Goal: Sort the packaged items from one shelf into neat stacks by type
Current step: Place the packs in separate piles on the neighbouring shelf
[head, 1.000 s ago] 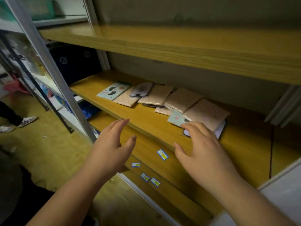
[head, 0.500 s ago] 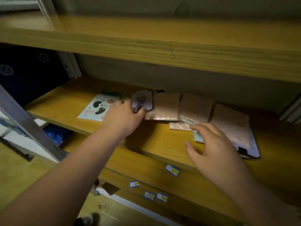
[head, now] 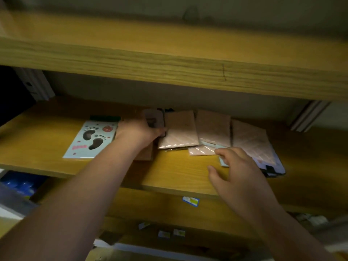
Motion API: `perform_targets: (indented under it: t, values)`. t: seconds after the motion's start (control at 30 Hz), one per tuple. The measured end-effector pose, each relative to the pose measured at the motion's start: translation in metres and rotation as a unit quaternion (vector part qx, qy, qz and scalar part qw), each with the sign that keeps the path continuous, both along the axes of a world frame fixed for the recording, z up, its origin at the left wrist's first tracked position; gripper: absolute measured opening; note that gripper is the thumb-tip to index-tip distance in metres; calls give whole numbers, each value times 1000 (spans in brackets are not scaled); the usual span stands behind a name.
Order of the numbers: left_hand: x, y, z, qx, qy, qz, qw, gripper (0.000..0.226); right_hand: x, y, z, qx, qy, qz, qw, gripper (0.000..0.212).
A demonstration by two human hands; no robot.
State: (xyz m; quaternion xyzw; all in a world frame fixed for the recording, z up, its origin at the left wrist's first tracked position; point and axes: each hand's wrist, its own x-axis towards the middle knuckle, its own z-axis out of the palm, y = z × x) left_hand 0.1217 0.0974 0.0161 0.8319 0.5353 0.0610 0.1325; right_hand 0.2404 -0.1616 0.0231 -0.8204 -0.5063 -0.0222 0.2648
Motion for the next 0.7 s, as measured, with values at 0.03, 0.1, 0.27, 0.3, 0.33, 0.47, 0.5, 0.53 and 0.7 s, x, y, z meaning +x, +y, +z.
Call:
perform_targets:
  t: [0.03, 0.1, 0.27, 0.3, 0.33, 0.47, 0.5, 0.53, 0.7]
  values:
    - [-1, 2, 0, -2, -27, -2, 1000, 98, 1, 0, 0, 3, 6, -7, 1000, 46]
    - [-5, 3, 0, -3, -78, 1, 997, 91, 2, 0, -1, 9, 21, -17, 1000, 46]
    - [-28, -18, 1, 8, -266, -1, 964, 63, 7, 18, -3, 23, 98, -54, 993, 43]
    - [-36, -24, 1, -11, -318, 0, 948, 65, 8, 26, -2, 27, 138, -63, 988, 43]
    - [-44, -30, 1, -36, -366, -2, 930, 67, 9, 34, 0, 29, 171, -68, 982, 43]
    - [-72, -59, 4, -137, -470, 11, 872, 62, 12, 64, 8, -25, 180, -68, 981, 29]
    - [-76, -66, 4, -168, -500, 20, 849, 61, 12, 70, 10, -44, 202, -68, 976, 28]
    - [-80, -72, 3, -199, -529, 30, 824, 61, 11, 76, 10, -56, 237, -67, 967, 28]
    - [-95, -92, 2, -324, -616, 73, 714, 66, 8, 94, 1, 25, 445, -97, 890, 22]
